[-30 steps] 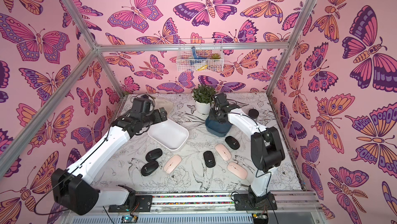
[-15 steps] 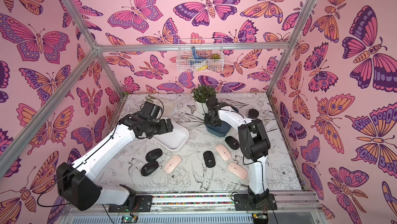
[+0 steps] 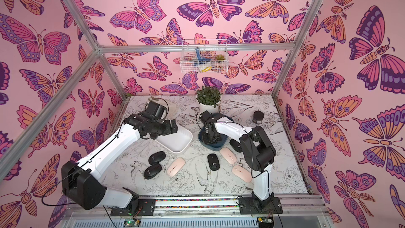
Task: Place the mice by color into the storage box
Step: Move the storage box to the center of the board, then pick up the mouse from the center of the board.
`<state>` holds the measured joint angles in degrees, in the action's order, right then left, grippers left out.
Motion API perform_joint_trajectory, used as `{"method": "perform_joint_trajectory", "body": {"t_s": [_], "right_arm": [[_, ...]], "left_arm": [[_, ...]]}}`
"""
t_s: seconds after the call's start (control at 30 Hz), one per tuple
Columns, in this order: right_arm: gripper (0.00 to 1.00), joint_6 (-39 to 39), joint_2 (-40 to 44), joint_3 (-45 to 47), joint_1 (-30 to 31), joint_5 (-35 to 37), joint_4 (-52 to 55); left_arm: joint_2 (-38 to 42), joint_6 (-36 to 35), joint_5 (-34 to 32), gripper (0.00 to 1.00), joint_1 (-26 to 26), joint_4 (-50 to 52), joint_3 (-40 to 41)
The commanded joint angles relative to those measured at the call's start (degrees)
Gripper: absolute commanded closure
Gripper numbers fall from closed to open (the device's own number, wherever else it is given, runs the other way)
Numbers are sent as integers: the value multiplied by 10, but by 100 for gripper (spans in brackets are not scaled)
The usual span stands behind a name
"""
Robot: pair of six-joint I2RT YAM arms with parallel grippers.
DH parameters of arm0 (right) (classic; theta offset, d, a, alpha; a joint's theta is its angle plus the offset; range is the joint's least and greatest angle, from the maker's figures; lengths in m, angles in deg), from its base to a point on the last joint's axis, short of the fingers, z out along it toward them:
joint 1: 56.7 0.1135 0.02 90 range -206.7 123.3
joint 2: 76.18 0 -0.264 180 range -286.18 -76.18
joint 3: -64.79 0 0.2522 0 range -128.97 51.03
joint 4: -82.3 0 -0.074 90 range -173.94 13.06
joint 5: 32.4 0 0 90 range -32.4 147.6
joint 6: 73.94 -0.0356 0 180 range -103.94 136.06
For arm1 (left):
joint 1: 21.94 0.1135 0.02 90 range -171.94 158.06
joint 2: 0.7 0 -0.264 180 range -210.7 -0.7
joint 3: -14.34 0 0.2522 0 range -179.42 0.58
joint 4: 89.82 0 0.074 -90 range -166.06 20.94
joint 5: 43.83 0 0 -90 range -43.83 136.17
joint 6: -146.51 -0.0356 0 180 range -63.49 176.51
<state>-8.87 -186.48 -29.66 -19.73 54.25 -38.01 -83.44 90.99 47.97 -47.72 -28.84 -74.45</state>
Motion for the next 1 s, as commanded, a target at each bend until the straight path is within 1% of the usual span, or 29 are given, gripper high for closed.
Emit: {"method": "perform_joint_trajectory", "body": {"t_s": [0.0,0.1,0.17,0.23,0.33,0.4,0.43,0.5,0.6,0.7,0.97], "right_arm": [[83,25,40,28,17,-2,47],[83,17,81,50,20,8,54],[83,16,110,57,19,28,78],[80,11,137,63,17,54,105],[68,-23,181,81,-15,97,145],[57,-47,198,98,-53,119,167],[50,-50,217,111,-72,130,170],[39,-46,228,134,-104,135,167],[27,-22,220,156,-133,139,152],[22,1,180,157,-137,158,150],[20,53,99,154,-156,175,108]], "left_arm": [[-4,-11,6,0,4,14,0],[-2,-15,6,0,6,14,3],[-2,-16,12,0,5,13,7],[-2,-16,23,0,5,14,9],[2,-15,33,0,5,11,12],[6,-16,37,0,4,9,13],[7,-16,42,0,4,7,15],[10,-19,54,0,3,5,15],[12,-20,68,0,-2,0,18],[18,-19,74,0,-6,-1,25],[31,-16,67,0,-6,-5,38]]}}
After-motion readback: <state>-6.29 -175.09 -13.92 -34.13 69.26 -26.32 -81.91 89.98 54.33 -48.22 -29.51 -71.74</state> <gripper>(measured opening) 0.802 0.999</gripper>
